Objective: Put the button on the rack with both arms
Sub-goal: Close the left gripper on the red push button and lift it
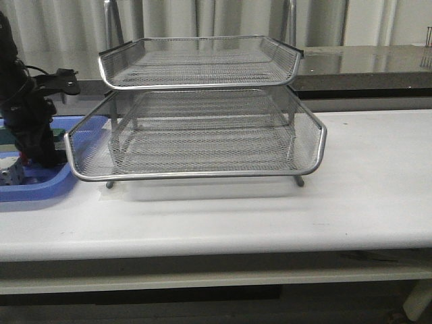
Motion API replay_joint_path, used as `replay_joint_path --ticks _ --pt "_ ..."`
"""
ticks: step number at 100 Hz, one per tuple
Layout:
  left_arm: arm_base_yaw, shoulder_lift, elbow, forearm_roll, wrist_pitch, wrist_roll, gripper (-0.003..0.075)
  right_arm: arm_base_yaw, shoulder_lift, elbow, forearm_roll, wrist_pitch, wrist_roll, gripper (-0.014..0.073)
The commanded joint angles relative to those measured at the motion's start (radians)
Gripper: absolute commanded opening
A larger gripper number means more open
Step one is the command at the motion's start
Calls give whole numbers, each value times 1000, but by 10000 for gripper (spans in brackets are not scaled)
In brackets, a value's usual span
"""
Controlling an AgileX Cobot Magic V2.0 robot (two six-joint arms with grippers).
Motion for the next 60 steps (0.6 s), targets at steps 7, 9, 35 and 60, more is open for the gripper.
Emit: replay_joint_path --ticks 7,9,35,60 --pt "4 -94 -24 -13 -23 -3 111 2 4 -32 -4 -44 -3 -71" --pt "4 -100 -24 -13 -23 -3 110 2 4 -32 -4 -44 -3 -71" --pt "6 -196 -26 -13 22 -5 92 2 4 -32 -4 -44 -3 -71" --pt "19 -298 -32 -16 162 -7 92 2 4 -32 -4 -44 -3 -71"
